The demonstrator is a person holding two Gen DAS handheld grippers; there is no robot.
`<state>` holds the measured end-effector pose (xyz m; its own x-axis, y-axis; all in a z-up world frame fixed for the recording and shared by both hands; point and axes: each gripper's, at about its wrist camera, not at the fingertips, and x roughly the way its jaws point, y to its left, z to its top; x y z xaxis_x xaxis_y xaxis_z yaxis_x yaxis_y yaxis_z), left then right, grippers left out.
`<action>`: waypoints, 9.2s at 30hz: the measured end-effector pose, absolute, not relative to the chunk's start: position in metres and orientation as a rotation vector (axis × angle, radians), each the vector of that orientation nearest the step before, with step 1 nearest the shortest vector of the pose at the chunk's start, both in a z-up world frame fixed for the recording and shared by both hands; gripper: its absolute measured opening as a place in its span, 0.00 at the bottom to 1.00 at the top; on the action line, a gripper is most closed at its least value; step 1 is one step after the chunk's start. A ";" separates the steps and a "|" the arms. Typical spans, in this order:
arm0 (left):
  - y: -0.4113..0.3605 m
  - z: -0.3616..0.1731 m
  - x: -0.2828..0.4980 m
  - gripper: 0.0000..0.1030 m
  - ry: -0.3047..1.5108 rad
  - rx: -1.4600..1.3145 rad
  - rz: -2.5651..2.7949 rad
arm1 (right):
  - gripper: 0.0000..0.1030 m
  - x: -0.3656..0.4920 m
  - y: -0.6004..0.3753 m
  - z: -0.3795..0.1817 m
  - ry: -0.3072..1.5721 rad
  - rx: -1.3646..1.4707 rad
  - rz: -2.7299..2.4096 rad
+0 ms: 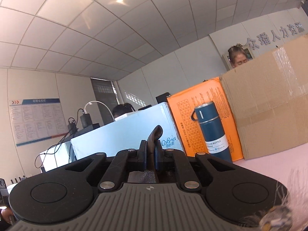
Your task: Fold clothes
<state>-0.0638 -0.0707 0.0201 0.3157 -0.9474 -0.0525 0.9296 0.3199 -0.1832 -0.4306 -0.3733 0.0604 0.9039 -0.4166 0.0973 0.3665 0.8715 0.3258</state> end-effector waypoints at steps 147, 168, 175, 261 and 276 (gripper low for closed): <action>-0.090 -0.038 -0.078 0.09 0.556 0.224 -1.108 | 0.54 -0.449 -0.287 -0.026 0.512 0.667 -0.539; -0.109 -0.035 -0.103 0.00 0.450 0.378 -1.064 | 0.04 -0.415 -0.295 0.000 0.434 0.372 -0.644; -0.111 -0.029 -0.094 0.28 0.491 0.299 -1.098 | 0.23 -0.394 -0.329 -0.022 0.564 0.432 -0.664; -0.074 0.007 -0.147 0.87 0.168 0.495 -1.586 | 0.81 -0.465 -0.271 -0.002 0.388 0.496 -0.491; -0.076 -0.037 -0.256 0.15 0.010 0.864 -1.847 | 0.84 -0.460 -0.196 -0.005 0.439 0.282 -0.076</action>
<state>-0.2558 -0.0764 -0.0373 -0.1906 -0.8053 -0.5614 0.8111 -0.4514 0.3721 -0.4598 -0.1964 -0.0054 0.9031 -0.0117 -0.4293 0.1325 0.9584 0.2527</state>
